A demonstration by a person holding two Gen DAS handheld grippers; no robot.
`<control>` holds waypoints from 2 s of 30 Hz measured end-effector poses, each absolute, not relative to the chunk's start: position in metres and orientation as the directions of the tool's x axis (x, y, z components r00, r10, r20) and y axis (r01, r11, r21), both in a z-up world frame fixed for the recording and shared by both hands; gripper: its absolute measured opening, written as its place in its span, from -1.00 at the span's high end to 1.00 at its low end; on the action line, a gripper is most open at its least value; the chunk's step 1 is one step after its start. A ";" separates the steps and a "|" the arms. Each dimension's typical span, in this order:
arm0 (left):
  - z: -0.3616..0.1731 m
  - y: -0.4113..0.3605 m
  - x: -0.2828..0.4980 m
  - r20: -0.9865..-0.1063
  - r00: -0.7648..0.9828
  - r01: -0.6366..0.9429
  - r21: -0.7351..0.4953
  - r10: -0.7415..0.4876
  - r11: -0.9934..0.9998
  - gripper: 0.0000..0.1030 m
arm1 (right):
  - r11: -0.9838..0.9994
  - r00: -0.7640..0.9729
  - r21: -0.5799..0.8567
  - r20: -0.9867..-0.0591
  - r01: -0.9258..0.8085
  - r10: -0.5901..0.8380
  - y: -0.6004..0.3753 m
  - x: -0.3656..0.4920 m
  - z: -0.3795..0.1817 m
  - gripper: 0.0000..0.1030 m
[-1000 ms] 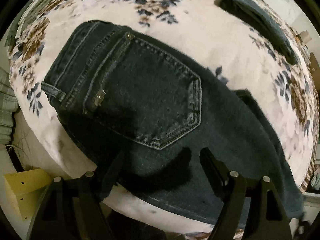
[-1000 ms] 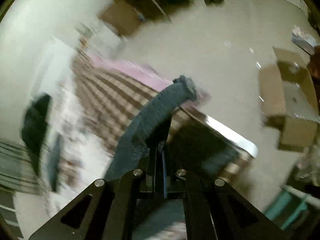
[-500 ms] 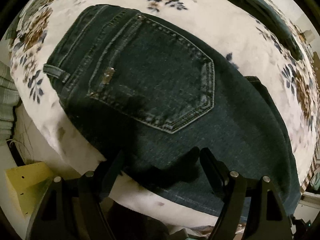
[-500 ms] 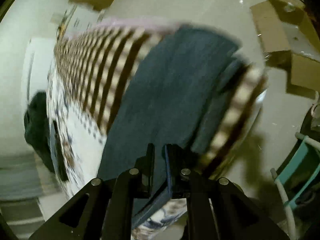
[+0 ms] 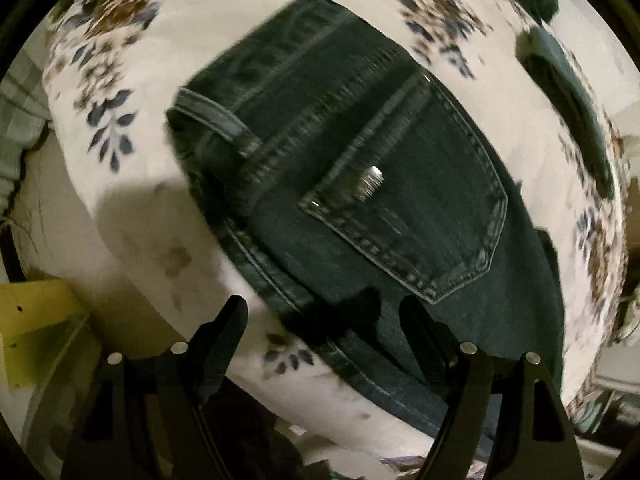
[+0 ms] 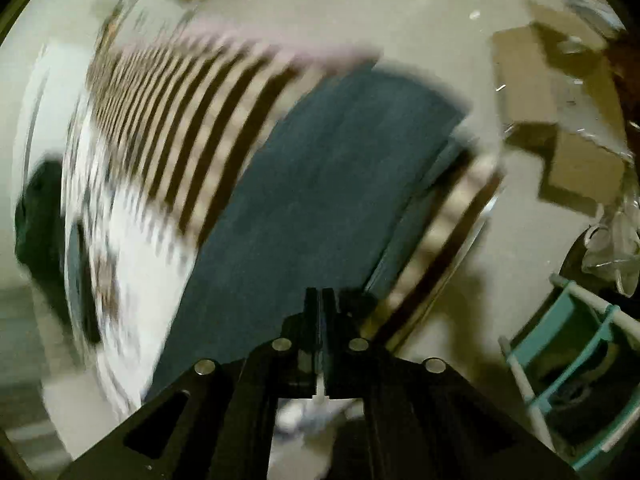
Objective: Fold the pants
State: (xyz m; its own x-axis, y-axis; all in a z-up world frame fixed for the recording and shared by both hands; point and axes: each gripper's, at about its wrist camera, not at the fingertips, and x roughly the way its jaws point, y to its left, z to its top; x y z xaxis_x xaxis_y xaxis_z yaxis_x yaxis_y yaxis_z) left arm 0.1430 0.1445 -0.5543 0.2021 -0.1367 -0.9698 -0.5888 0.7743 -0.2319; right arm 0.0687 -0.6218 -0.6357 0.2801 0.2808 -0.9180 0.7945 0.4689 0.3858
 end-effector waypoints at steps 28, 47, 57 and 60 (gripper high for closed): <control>-0.543 0.192 0.129 -0.919 0.302 -0.673 -0.394 -0.254 0.626 0.60 | 0.628 0.118 0.251 -0.962 0.736 0.246 -0.457 0.097 -0.648 0.88; -0.534 0.240 0.158 -0.955 0.267 -0.660 -0.280 -0.131 0.697 -0.75 | 0.761 0.005 0.522 -0.826 0.385 0.564 -0.273 0.239 -0.611 -0.12; -0.565 0.257 0.143 -0.908 0.360 -0.625 -0.404 -0.213 0.668 0.40 | 0.859 -0.239 0.486 -0.825 0.160 0.512 -0.096 0.348 -0.686 0.45; -0.557 0.261 0.135 -0.900 0.365 -0.588 -0.422 -0.239 0.690 0.46 | 0.872 -0.223 0.447 -0.846 0.197 0.484 -0.101 0.351 -0.682 0.84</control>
